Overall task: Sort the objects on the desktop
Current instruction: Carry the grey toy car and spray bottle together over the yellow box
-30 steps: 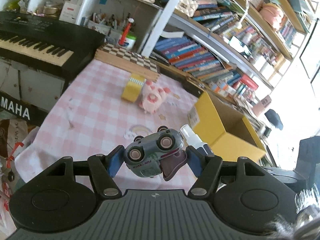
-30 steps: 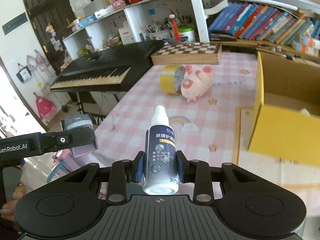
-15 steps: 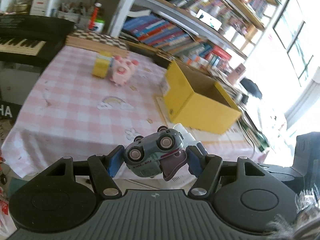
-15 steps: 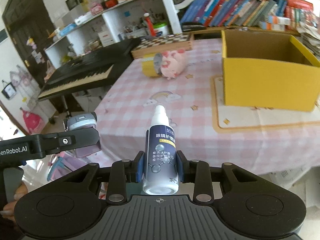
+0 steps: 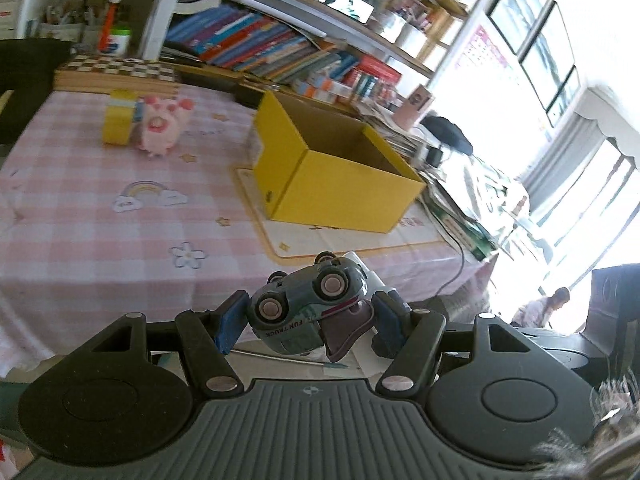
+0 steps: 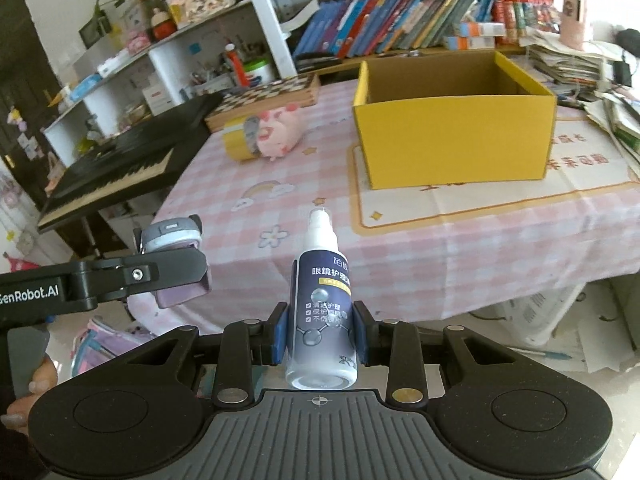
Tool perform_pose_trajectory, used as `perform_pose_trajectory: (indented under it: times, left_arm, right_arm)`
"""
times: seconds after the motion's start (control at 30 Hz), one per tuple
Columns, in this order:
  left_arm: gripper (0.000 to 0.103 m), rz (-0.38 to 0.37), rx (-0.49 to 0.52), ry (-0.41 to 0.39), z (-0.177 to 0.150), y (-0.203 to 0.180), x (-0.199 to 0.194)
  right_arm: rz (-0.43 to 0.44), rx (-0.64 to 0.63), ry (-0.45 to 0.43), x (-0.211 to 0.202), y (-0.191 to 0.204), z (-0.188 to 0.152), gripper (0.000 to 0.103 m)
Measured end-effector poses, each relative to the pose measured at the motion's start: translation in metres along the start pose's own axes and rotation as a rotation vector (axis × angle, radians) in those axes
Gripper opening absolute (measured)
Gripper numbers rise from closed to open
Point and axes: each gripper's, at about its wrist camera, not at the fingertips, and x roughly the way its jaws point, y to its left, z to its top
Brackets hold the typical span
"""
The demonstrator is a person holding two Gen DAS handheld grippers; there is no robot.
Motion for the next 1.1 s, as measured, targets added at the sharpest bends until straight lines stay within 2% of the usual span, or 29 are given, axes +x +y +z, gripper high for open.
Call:
perform_pose_trajectory:
  times: [0.23,0.5,0.83,1.1]
  left_arm:
    - [0.064,-0.049,0.035,0.041,0.005,-0.018,0.024]
    - [0.064,-0.059,0.062,0.061,0.015,-0.038,0.047]
    - [0.064,-0.046,0.049,0.052,0.033,-0.056,0.079]
    - [0.064,-0.033,0.072,0.020,0.054,-0.077,0.107]
  right_arm:
    - [-0.042,0.043,-0.006,-0.007,-0.023,0.000,0.033]
    - [-0.047,0.082,-0.011,-0.008,-0.053,0.011,0.033]
    - [-0.038,0.066,-0.010,-0.002,-0.086,0.037,0.033]
    - [-0.028,0.071,-0.060,-0.001,-0.124,0.072,0.033]
